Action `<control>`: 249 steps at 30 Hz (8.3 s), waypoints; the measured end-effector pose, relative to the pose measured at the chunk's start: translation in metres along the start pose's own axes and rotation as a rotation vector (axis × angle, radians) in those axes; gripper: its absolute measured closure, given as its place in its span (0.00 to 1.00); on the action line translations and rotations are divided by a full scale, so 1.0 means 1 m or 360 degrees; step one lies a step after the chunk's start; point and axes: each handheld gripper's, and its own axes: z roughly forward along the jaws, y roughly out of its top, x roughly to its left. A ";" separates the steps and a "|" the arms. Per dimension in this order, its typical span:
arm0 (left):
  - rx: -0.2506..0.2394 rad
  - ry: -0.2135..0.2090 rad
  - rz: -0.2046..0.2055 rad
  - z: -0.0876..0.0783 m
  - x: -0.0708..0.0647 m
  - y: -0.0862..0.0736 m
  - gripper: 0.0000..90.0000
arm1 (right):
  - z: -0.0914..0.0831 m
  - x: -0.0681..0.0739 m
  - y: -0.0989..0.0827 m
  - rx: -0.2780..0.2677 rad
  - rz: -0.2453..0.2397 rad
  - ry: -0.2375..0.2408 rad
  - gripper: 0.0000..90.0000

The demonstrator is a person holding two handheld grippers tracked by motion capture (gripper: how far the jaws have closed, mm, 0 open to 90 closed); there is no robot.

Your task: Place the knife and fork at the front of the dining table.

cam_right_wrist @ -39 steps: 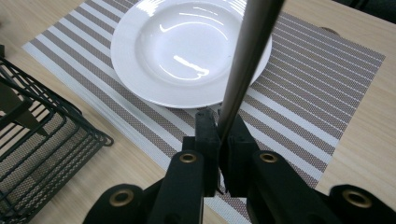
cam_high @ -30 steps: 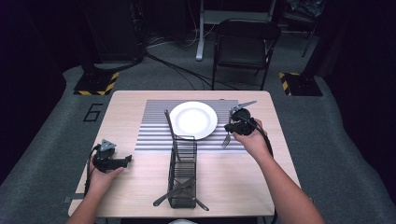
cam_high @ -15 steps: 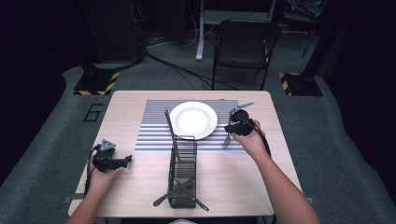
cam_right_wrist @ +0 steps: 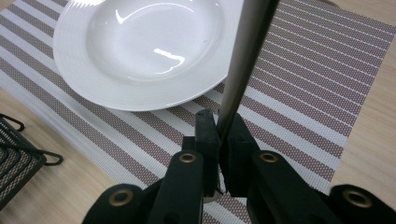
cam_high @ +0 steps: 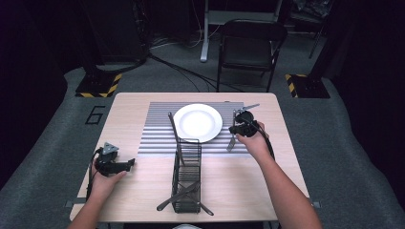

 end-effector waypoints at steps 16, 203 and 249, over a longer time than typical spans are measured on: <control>0.0010 -0.0010 0.0008 0.000 0.001 0.001 0.16 | 0.017 -0.014 0.006 -0.0003 0.0225 -0.0001 0.96; -0.0017 -0.0029 0.0011 -0.001 0.000 0.001 0.27 | -0.020 0.017 -0.115 -0.0250 0.0265 -0.0214 0.56; -0.0012 -0.0238 -0.0028 -0.042 -0.035 0.049 0.52 | -0.016 0.024 -0.117 -0.0232 0.0107 -0.0135 0.55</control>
